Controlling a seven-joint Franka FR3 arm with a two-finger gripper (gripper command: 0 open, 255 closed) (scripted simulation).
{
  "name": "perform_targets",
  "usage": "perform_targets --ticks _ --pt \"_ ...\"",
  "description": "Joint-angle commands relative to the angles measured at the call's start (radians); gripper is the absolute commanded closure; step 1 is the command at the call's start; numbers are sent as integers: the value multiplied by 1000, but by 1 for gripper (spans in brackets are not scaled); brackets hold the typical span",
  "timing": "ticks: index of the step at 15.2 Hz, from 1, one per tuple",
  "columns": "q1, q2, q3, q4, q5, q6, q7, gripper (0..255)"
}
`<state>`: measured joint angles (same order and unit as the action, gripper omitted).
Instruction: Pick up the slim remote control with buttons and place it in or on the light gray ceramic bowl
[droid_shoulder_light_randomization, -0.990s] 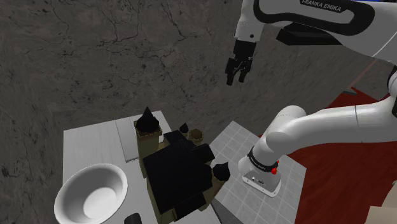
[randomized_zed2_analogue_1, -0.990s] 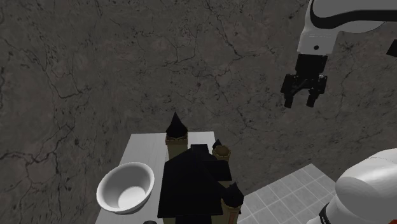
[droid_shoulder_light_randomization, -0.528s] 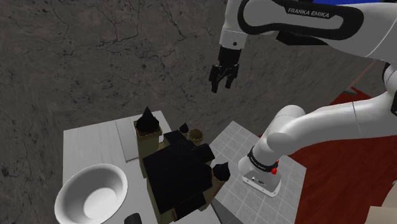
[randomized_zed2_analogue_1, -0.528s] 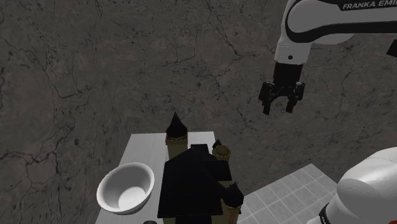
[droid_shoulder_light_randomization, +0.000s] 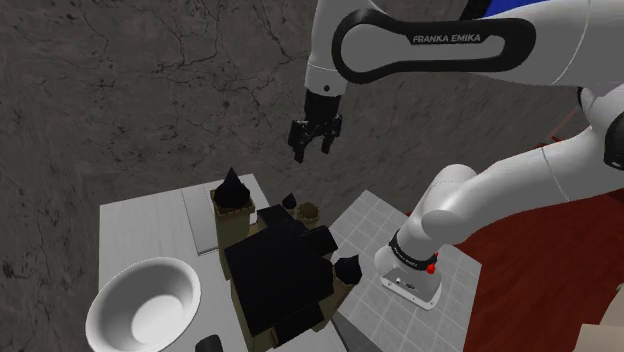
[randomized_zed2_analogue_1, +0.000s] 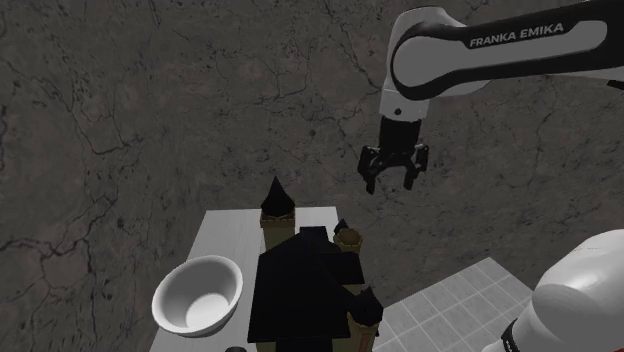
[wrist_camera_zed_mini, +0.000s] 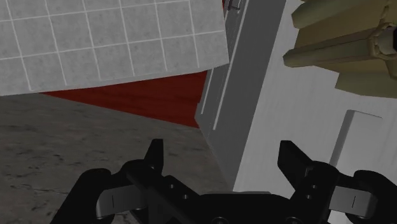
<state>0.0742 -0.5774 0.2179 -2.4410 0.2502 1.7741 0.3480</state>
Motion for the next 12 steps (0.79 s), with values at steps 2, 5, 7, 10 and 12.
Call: perform_targets --ticks 2,5,7,10,12 --pt "11 87 68 25 8 89 67 0" --pt "16 181 132 67 -3 163 139 0" --pt "17 249 173 102 -22 209 191 0" --pt "17 359 231 163 -70 271 277 0" --pt "18 438 266 212 -116 305 341 0"
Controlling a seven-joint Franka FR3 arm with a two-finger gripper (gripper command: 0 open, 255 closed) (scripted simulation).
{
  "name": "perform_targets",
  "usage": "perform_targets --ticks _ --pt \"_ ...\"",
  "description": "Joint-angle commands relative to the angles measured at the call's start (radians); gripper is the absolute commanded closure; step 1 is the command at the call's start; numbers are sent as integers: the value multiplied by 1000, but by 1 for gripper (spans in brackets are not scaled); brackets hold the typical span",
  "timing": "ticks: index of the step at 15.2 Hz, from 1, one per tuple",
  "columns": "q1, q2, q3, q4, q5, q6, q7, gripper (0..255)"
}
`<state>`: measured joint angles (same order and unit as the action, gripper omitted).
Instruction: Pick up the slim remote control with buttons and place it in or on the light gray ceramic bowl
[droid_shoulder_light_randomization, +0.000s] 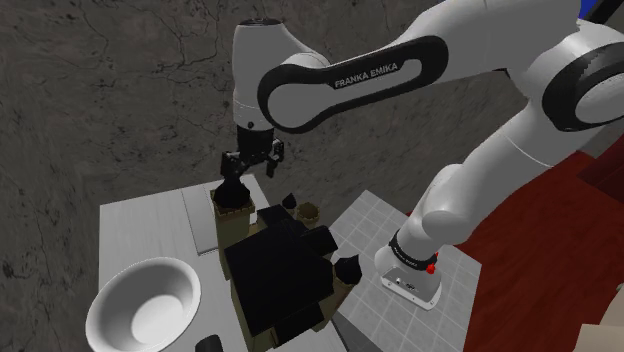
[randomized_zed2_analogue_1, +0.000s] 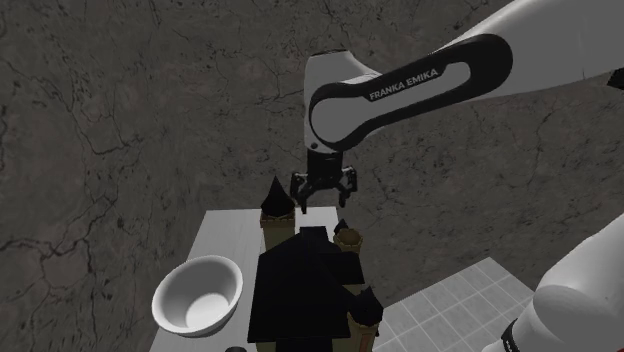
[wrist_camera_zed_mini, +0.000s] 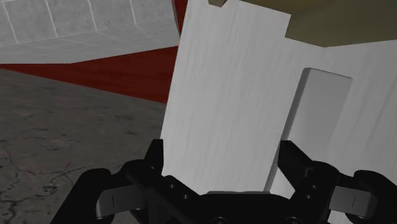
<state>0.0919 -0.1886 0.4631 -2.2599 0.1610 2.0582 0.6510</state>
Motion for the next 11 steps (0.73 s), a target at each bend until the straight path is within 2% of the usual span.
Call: perform_targets --ticks 1,5,9,11 --pt "2 89 36 57 -54 36 72 0" --pt "26 261 77 176 -186 75 214 0" --pt "88 436 75 323 -327 77 346 0" --pt "102 467 68 339 -349 87 365 0"
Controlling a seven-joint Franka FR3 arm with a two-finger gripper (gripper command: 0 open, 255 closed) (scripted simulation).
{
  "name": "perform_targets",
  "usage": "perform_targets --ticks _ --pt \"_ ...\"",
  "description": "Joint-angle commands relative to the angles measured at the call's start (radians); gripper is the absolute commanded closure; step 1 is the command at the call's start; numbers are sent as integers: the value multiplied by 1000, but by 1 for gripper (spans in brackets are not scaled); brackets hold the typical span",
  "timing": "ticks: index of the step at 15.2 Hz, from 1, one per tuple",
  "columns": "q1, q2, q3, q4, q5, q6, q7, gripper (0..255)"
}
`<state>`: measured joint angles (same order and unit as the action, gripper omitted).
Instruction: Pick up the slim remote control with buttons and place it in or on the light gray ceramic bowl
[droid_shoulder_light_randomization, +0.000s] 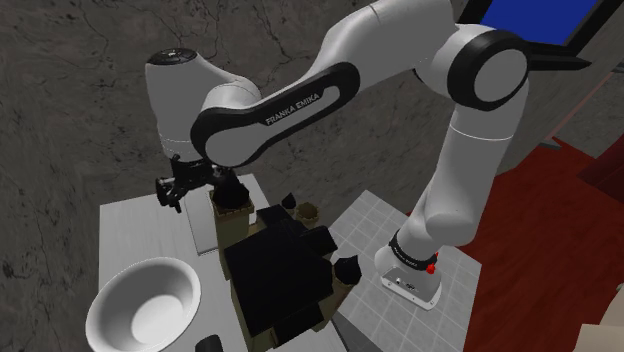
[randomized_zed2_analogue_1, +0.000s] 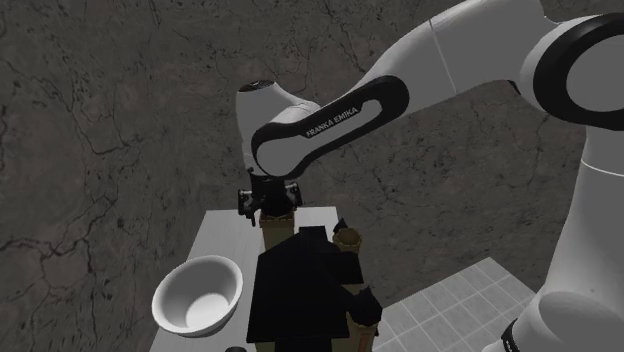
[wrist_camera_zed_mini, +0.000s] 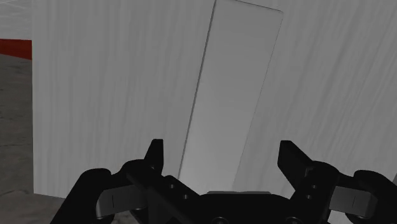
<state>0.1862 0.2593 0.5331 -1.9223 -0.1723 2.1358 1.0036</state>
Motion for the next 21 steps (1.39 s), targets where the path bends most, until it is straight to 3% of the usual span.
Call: perform_targets --ticks 1,6,14,15,21 --pt "10 25 -4 -4 -20 20 16 0" --pt "40 57 -40 -30 -36 78 26 0" --pt "182 42 -193 -34 24 92 -14 0" --pt "183 28 -190 -54 29 99 -13 255" --pt "188 35 -189 -32 24 85 -3 255"
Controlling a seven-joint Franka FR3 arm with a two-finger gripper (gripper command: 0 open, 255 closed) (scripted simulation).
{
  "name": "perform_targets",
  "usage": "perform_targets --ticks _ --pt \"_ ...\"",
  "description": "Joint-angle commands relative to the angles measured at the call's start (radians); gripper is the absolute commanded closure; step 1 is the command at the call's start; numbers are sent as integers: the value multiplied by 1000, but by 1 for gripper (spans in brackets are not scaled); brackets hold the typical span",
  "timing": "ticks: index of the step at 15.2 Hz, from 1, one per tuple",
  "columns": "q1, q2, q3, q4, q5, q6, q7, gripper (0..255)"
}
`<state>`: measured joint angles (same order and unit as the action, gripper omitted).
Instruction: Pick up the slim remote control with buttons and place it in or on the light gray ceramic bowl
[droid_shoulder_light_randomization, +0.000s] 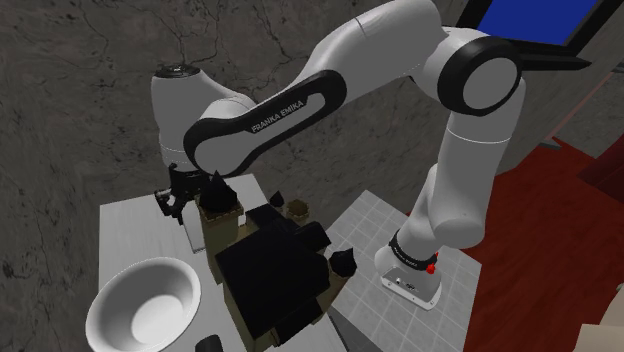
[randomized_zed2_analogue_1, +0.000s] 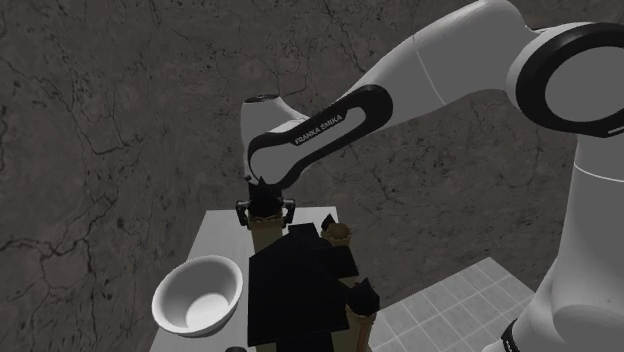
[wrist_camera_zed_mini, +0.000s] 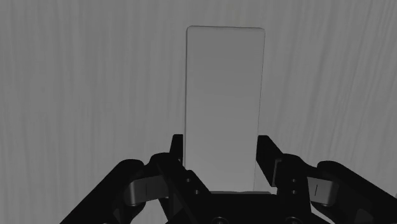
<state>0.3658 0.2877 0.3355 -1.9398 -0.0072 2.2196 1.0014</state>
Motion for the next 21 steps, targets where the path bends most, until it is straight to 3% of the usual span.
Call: perform_targets --ticks 1,7,21 --pt "11 13 9 -7 -143 -2 2 255" --pt "56 -20 -52 2 -106 -36 -36 255" --pt "50 -97 -43 96 -74 -203 -60 255"
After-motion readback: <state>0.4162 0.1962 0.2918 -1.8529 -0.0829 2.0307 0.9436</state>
